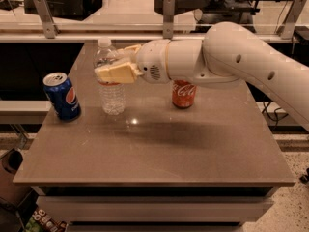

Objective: Move water bottle near pepsi can

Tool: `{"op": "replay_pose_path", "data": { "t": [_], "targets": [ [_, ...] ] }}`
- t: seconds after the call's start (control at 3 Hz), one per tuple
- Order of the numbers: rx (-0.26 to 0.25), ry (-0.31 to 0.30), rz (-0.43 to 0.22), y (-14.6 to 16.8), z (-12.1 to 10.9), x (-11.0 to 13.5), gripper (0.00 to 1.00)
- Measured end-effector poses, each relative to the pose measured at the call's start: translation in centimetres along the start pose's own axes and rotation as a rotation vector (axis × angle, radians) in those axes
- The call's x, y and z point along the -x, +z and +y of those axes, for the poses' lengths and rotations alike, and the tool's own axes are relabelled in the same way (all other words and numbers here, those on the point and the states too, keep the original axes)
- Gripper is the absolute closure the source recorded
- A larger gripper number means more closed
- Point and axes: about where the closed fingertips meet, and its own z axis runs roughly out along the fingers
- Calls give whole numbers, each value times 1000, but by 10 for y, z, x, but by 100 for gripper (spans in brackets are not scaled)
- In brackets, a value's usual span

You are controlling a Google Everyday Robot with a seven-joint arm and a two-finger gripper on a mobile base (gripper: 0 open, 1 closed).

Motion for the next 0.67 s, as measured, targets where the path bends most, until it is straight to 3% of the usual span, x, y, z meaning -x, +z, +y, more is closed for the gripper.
{"op": "replay_pose_path", "data": {
  "t": [0.67],
  "targets": [
    [33,20,11,20,17,-16,100]
  ]
}}
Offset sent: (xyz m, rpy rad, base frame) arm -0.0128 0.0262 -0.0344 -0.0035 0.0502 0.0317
